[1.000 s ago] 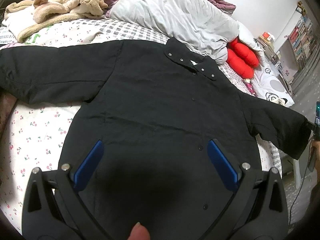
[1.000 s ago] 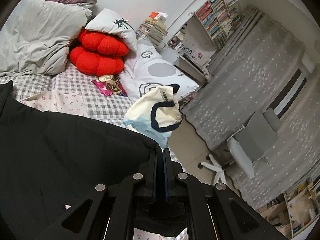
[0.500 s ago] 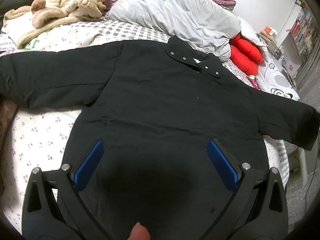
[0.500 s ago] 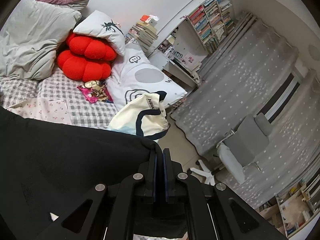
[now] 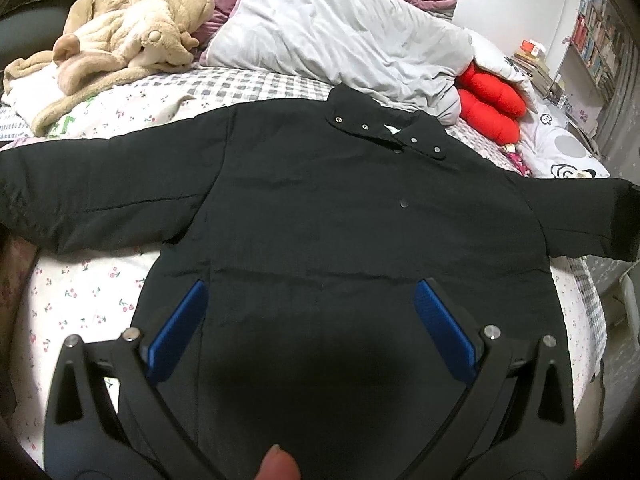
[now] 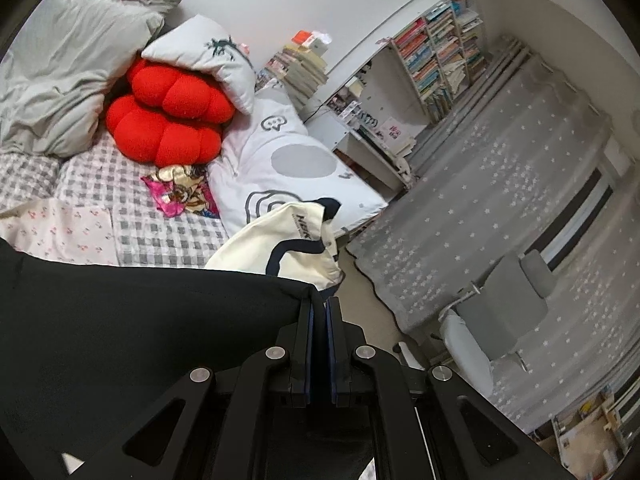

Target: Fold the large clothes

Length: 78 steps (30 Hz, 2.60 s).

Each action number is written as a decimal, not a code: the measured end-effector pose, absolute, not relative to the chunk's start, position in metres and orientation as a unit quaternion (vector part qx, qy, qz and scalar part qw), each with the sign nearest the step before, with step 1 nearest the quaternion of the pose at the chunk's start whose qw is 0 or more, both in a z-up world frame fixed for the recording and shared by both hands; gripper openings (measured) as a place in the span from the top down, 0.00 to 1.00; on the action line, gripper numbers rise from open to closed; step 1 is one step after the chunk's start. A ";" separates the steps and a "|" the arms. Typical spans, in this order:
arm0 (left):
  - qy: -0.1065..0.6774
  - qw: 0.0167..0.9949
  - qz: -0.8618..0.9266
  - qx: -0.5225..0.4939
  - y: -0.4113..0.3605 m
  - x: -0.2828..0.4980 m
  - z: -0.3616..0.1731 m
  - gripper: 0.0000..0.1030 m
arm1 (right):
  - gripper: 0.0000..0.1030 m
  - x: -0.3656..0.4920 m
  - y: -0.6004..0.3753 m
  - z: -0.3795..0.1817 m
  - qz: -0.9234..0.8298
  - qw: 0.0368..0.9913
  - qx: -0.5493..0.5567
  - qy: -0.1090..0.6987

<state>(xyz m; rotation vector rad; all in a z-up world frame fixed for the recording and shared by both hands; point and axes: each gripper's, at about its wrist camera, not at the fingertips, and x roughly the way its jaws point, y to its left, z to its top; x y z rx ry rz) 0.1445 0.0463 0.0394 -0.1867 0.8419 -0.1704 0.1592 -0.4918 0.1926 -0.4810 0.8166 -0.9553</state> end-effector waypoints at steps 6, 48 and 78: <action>0.399 0.911 -0.074 -0.074 0.050 0.143 0.035 0.00 | 0.87 0.177 -0.549 0.123 -0.450 0.761 -0.222 0.411; 0.462 0.882 -0.066 -0.059 0.056 0.149 -0.012 0.00 | 0.95 0.039 -0.590 0.050 -0.331 0.853 0.160 0.371; 0.471 0.878 -0.016 -0.085 0.114 0.158 -0.021 0.00 | 0.13 0.039 -0.559 0.007 -0.355 0.795 0.169 0.462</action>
